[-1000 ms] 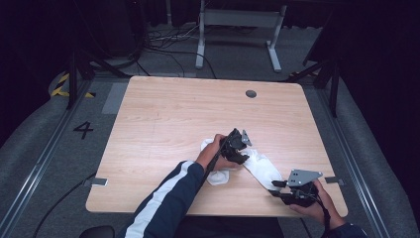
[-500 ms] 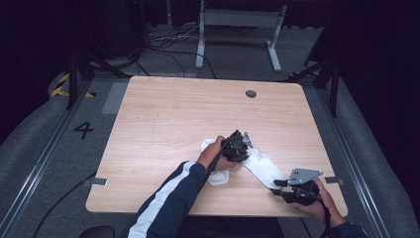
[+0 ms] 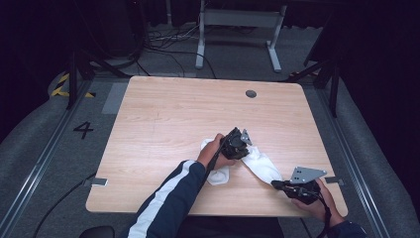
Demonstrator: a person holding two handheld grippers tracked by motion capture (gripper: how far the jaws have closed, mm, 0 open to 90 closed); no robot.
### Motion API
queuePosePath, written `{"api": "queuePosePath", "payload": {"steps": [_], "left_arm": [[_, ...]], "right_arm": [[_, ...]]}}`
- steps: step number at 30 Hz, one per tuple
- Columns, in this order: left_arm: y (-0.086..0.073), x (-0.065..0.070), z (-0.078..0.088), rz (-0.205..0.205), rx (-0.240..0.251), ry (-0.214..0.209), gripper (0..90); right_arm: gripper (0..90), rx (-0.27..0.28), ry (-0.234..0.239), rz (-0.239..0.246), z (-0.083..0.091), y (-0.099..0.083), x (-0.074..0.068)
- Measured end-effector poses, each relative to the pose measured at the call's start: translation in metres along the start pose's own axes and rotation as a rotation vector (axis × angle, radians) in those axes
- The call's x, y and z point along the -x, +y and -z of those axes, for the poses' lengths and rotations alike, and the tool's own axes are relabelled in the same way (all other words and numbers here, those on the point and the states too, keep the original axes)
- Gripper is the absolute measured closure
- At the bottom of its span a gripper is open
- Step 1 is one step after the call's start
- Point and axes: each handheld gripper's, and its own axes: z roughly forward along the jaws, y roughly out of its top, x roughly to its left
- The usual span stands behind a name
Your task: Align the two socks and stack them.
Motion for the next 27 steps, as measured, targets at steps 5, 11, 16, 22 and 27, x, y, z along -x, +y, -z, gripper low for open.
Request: {"api": "queuePosePath", "payload": {"steps": [5,11,16,22,27], "left_arm": [[0.002,-0.010,0.019,0.010,0.017,0.011,85.0],[-0.007,-0.022,0.036,0.025,0.023,0.037,85.0],[-0.016,-0.031,0.051,0.033,0.020,0.072,85.0],[-0.036,-0.044,0.071,0.066,0.031,0.103,85.0],[-0.053,-0.053,0.077,0.084,0.015,0.109,85.0]], "right_arm": [[89.4,0.041,0.021,0.023,-0.003,0.019,-0.007],[89.6,0.057,0.034,0.099,-0.015,0.045,-0.020],[89.6,0.041,0.052,0.154,-0.035,0.068,-0.030],[89.6,0.059,0.089,0.215,-0.059,0.102,-0.044],[89.5,0.043,0.115,0.236,-0.081,0.120,-0.055]]}}
